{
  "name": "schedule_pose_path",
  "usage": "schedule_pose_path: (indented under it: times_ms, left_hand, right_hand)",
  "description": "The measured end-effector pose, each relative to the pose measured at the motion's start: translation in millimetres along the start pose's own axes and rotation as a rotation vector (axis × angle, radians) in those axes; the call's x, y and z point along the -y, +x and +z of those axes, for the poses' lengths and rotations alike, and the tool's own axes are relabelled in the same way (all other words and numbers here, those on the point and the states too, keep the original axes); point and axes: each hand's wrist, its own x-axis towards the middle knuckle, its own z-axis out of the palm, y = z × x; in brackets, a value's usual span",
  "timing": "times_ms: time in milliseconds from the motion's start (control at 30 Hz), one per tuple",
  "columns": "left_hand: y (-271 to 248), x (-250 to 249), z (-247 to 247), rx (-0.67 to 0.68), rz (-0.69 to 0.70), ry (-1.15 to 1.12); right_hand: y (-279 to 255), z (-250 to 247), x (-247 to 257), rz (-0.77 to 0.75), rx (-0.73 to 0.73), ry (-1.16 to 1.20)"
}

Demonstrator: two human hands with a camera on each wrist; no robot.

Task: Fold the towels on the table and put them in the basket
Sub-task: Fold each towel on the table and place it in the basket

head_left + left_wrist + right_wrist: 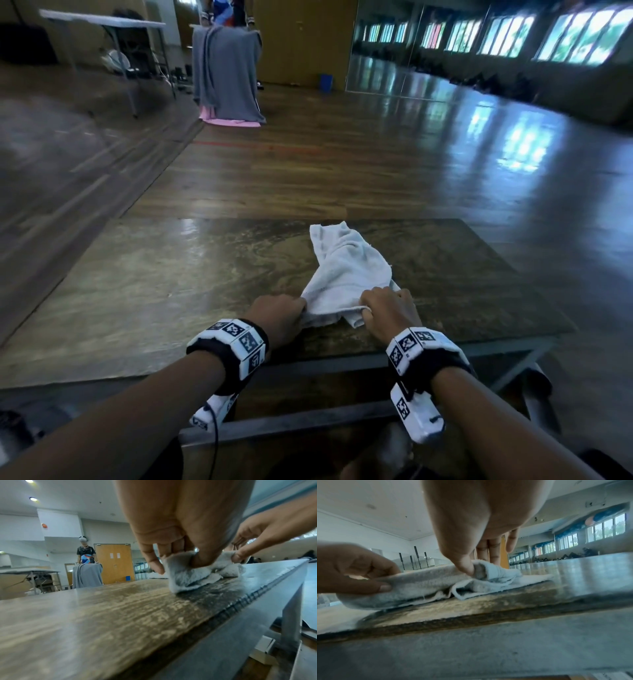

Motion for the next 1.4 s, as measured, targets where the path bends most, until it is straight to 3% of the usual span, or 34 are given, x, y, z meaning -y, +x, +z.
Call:
schedule_pose_path:
  times_ms: [167, 433, 700, 1100, 1400]
  left_hand:
    - [-22.9, -1.0, -25.1, -0.069, 0.063, 0.107]
    - [-55.9, 21.1, -115.9, -0.386, 0.016, 0.039]
    - [-110.1, 31.5, -229.1, -0.755, -0.027, -0.008]
    - [-216.3, 47.6, -378.8, -0.935, -0.072, 0.053]
    - [-273.3, 39.2, -490.6, -1.213, -0.092, 0.084]
  right_hand:
    - [-22.8, -34.6, -15.9, 0.026, -0.072, -0.021]
    - [-56.1, -131.5, -47.7, 0.154, -0.212, 0.072]
    - [-68.1, -254.7, -27.3, 0.057, -0.400, 0.089]
    - [-96.8, -409.2, 20.1, -0.108, -0.617, 0.197]
    - [-102.9, -519.0, 36.4, -0.185, -0.825, 0.243]
